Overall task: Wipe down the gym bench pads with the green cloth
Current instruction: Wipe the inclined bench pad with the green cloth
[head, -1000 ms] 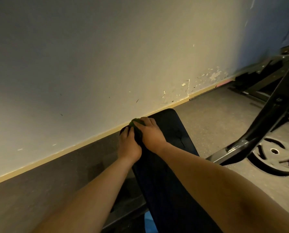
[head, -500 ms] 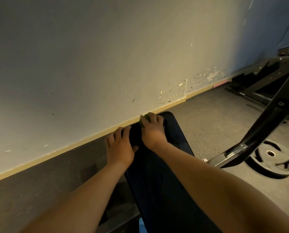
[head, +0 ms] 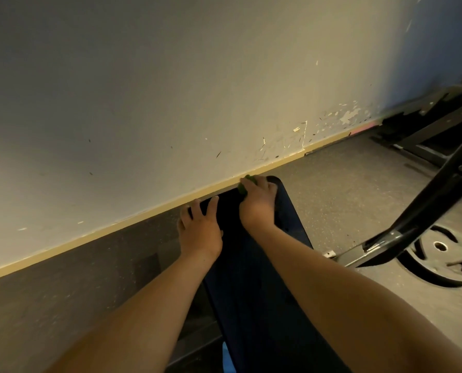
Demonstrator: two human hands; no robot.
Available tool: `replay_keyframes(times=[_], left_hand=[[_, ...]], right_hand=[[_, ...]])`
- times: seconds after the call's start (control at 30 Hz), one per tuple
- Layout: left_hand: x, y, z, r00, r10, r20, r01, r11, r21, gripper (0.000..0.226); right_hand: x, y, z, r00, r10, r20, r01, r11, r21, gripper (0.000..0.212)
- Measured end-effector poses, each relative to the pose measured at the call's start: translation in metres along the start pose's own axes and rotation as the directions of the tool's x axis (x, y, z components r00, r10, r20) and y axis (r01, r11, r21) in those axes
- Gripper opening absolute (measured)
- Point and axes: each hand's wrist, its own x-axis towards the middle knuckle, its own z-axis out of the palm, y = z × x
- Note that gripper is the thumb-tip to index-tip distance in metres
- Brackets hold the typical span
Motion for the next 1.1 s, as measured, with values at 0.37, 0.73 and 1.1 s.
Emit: replay_keyframes(times=[0.37,0.73,1.1], left_hand=[[0.006,-0.003,0.003,1.000,-0.012,-0.008,0.012,1.000,-0.028,0.081],[0.000,-0.005,0.004,0.998,-0.003,-0.057,-0.001,0.997,-0.080,0.081],[0.001,-0.002,0.004,0.998,-0.025,-0.064,0.018,0.995,-0.099,0.080]], right_hand=[[0.011,0.042,-0.034,0.998,-0.052,0.029,0.050,0.997,0.063,0.054],[0.003,0.030,-0.009,0.937,-0.333,0.109,0.343,0.935,-0.094,0.059],[-0.013,-0.017,0.016,0.992,-0.100,0.071,0.098,0.995,0.033,0.057]])
